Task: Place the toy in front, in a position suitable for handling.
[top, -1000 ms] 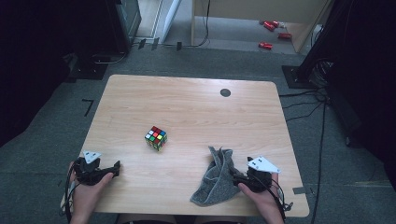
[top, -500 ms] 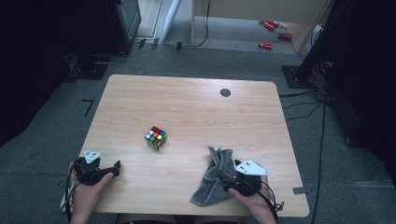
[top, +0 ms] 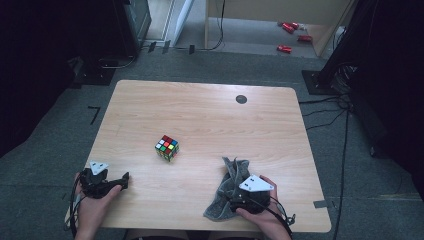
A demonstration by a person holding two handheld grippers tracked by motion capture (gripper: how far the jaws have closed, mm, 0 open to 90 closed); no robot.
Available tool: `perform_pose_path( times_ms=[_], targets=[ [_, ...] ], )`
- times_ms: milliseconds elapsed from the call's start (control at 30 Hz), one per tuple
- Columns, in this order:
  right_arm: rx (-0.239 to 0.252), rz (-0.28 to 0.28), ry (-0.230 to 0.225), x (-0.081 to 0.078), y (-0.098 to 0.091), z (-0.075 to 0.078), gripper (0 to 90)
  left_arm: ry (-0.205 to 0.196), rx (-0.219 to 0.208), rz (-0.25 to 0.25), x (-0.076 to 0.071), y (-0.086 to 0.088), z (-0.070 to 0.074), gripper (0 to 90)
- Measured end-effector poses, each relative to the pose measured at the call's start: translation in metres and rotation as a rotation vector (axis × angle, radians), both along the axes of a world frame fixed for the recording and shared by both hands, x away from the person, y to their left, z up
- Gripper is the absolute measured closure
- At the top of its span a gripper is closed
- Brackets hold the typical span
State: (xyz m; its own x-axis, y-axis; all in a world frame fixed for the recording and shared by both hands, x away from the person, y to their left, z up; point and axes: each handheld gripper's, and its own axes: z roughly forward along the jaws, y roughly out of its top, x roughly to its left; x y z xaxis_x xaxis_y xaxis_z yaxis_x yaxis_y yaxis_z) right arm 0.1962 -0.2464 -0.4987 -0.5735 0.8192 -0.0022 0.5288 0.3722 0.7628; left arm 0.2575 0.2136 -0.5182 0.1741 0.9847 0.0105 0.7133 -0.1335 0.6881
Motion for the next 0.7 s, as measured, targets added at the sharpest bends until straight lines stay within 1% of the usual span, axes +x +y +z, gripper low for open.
perform_pose_path(
  times_ms=[133,167,267,433,500,633,700],
  targets=[
    [-0.045,0.000,0.018,0.003,-0.001,-0.011,16.8,-0.001,0.001,-0.022,-0.001,-0.001,0.000,2.0],
    [-0.062,0.004,0.026,0.004,-0.001,-0.016,16.6,0.000,0.005,-0.025,-0.001,-0.002,0.000,2.0],
    [-0.076,0.001,0.033,0.004,-0.001,-0.019,16.9,-0.007,0.015,-0.039,-0.001,-0.004,0.002,2.0],
    [-0.048,-0.003,0.055,0.006,-0.002,-0.020,18.9,-0.015,-0.019,-0.064,0.007,-0.006,0.007,2.0],
    [-0.043,-0.001,0.058,0.007,-0.003,-0.020,19.4,-0.026,-0.034,-0.076,0.009,-0.009,0.012,2.0],
    [-0.036,0.007,0.054,0.007,-0.004,-0.021,19.4,-0.046,-0.067,-0.118,0.012,-0.021,0.020,2.1],
    [-0.034,0.009,0.053,0.007,-0.005,-0.021,19.2,-0.047,-0.066,-0.145,0.014,-0.029,0.022,2.0]
  ],
)
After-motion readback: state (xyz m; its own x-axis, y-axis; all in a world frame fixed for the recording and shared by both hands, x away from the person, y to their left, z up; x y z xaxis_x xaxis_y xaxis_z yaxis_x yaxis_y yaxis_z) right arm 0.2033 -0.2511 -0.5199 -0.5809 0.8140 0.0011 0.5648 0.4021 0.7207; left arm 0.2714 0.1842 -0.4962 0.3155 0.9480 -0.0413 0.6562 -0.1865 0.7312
